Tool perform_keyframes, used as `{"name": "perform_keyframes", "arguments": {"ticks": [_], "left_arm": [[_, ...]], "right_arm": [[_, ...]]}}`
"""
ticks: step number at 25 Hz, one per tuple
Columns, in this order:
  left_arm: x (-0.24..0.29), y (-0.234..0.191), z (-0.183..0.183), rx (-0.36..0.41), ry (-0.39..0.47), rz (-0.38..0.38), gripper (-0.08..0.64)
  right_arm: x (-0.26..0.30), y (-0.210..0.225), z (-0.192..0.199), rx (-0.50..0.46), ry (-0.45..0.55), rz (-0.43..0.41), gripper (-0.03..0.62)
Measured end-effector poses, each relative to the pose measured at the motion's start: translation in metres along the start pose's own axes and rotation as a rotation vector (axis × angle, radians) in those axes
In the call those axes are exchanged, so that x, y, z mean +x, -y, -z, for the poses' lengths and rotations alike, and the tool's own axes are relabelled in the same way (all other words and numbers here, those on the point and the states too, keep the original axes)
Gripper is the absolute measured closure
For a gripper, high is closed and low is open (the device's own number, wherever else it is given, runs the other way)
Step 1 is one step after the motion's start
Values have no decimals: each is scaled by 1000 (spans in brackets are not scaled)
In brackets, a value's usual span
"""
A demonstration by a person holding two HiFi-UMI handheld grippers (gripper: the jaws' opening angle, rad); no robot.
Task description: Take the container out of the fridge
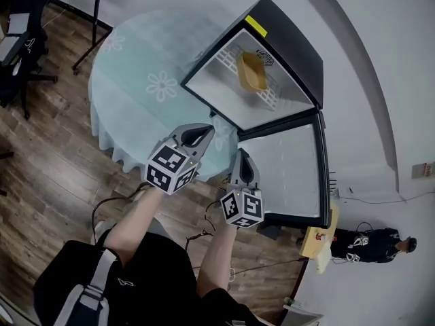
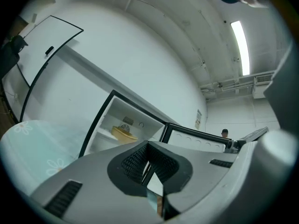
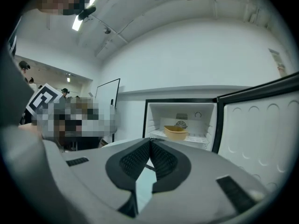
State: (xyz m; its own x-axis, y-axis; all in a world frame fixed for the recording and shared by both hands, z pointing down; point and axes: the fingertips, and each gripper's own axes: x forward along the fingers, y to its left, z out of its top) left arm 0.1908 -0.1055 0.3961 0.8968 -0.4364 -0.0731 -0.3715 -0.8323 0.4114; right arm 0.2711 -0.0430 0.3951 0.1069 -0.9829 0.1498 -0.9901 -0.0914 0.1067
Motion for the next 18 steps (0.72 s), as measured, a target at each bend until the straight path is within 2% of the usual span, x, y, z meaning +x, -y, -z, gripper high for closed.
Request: {"name": "perform_keyframes", "arguments": {"ticks": [2, 5, 8, 12, 18], "left_arm": [[24, 15, -8, 37, 23, 22, 560], [54, 33, -12, 122, 9, 43, 560], [70, 33, -13, 193, 6, 10, 560], [83, 19, -11, 226, -28, -36, 560], [111, 13, 5, 260, -106, -39, 560]], "right_arm": [[4, 28, -9, 12, 20, 15, 586], [15, 58, -23, 34, 72, 16, 586], [24, 77, -20, 81, 103, 12, 586], [30, 91, -3, 153, 107, 11, 586], [37, 121, 15, 230, 106, 41, 586]]}}
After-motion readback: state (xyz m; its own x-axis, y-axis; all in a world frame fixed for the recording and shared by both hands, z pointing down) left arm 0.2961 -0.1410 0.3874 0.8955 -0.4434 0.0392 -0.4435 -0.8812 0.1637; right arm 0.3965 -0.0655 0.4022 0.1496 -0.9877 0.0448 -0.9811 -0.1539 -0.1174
